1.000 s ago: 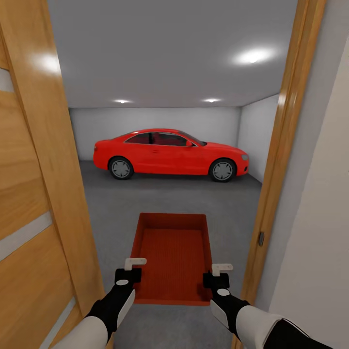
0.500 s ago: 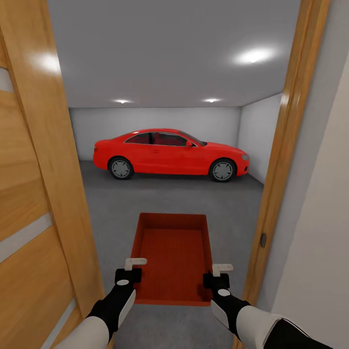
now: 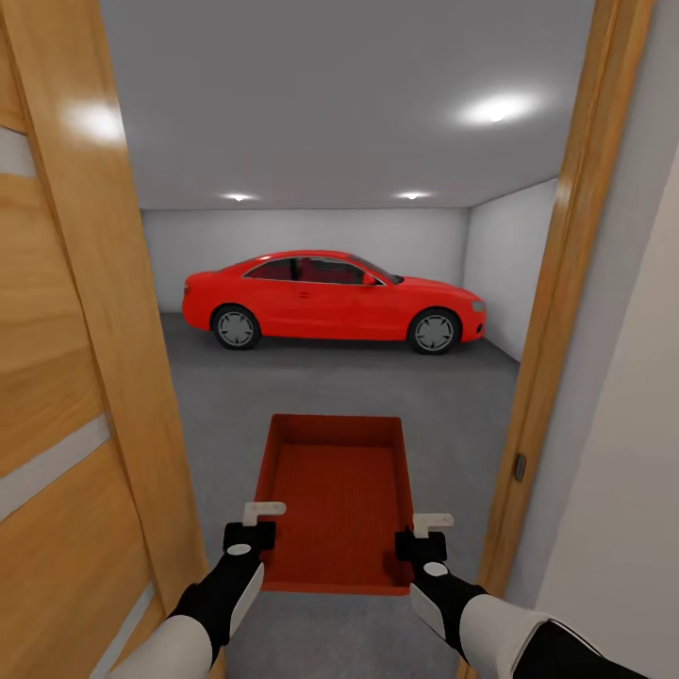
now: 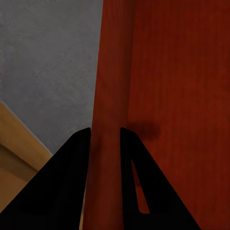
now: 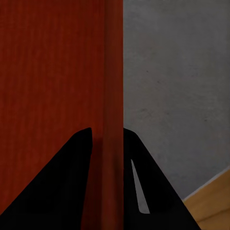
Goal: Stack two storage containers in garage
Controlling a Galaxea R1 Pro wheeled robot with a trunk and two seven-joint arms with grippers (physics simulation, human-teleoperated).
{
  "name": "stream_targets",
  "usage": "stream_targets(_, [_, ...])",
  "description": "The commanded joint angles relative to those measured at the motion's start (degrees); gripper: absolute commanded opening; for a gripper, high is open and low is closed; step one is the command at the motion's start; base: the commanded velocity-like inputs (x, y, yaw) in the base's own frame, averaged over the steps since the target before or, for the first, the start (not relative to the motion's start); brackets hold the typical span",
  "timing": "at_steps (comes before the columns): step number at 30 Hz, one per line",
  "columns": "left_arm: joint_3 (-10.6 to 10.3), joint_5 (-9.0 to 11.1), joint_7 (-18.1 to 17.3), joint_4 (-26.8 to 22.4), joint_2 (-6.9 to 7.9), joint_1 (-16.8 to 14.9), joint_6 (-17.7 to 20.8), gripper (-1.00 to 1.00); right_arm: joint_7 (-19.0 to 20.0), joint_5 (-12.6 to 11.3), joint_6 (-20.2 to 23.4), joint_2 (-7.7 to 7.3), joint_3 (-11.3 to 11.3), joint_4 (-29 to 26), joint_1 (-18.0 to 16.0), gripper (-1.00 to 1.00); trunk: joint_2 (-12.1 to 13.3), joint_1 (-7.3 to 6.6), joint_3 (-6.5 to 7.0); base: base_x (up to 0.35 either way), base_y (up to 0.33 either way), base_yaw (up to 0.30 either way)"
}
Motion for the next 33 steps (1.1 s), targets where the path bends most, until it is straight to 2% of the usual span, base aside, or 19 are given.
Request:
stream_targets(1, [1.3,2.9,0.8,-0.2,-0.07,0.0,0.5,-1.00,0.2,1.0,0.2,1.36,-1.5,-0.3,0.0,-1.00,-0.1,0.02,-0.10,0.000,0.006,0.000])
stream_targets(10, [1.4,2.9,0.8,0.0,-0.08,0.0,0.5,-1.00,0.2,1.0,0.2,1.35,-1.5,-0.3,0.0,-1.00,-0.1,0.02,-0.10,0.077,0.001,0.000])
stream_targets(33, [1.4,2.9,0.8,0.5,-0.07,0.0,0.5,-1.00,0.2,0.9,0.2,1.35,-1.5,-0.3,0.0,-1.00,-0.1,0.02,-0.10,0.312,0.000,0.000])
